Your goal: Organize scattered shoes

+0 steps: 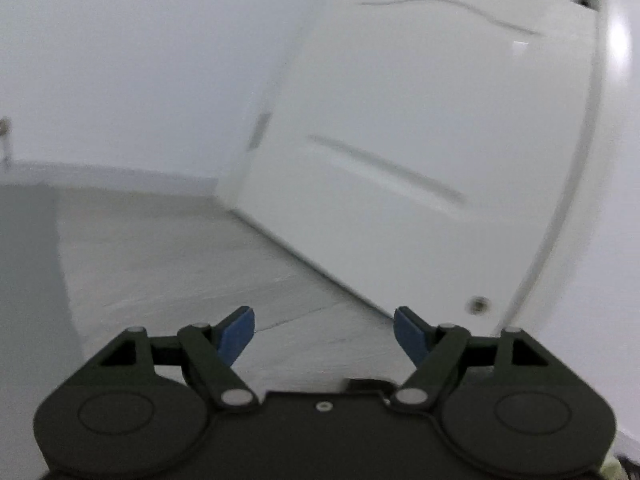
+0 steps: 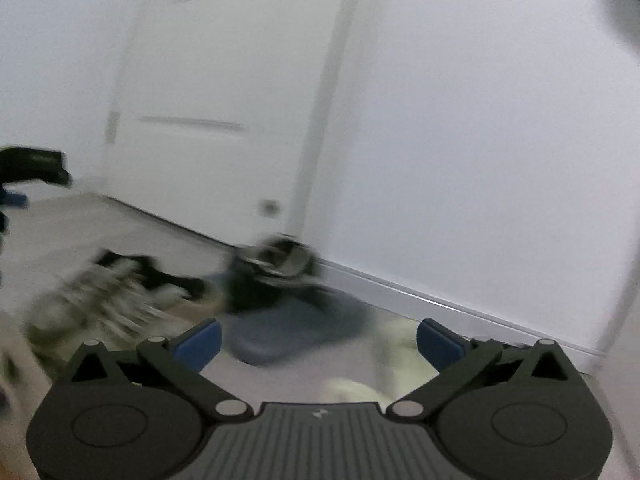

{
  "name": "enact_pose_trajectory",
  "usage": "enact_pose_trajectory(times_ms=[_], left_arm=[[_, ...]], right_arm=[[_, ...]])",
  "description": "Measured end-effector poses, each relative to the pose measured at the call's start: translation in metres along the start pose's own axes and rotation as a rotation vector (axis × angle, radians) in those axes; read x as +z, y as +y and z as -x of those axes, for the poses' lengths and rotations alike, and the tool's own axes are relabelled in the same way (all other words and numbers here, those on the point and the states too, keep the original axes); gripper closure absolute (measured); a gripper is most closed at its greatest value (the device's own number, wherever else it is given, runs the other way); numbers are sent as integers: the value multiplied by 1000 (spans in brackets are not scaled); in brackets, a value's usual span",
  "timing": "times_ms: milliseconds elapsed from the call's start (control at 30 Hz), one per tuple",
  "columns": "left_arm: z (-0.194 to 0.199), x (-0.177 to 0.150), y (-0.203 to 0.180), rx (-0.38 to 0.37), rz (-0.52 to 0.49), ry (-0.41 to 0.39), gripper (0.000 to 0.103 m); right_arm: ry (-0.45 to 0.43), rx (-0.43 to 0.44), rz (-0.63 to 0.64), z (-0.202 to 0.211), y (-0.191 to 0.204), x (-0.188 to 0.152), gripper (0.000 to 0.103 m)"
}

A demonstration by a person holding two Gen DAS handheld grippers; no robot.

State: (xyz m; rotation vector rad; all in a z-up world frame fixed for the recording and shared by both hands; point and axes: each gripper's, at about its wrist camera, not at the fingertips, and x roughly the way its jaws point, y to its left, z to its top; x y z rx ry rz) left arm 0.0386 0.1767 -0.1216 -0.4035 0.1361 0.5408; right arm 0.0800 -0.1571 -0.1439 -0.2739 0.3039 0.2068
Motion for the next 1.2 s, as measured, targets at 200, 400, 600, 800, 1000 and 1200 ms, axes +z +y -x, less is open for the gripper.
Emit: enact_pose_trajectory(times_ms=[200, 400, 600, 800, 1000, 1200], left_arm=[[23, -39, -103, -261, -105, 136, 21], [7, -87, -212, -385, -277, 288, 21], [-46, -130, -298, -419, -352, 396, 43], [-125, -172, -354, -403, -486, 573, 60], [-163, -204, -368, -399, -555, 706, 61], [-174, -212, -385, -380, -564, 719, 85]], right_arm=[[14, -203, -211, 7, -90, -28, 0], [48, -268, -337, 2, -137, -63, 0], [35, -284, -504, 5, -168, -75, 0], [50, -276, -568, 4, -181, -82, 0], [68, -276, -615, 1, -190, -85, 0], [78, -272, -647, -2, -193, -87, 0]])
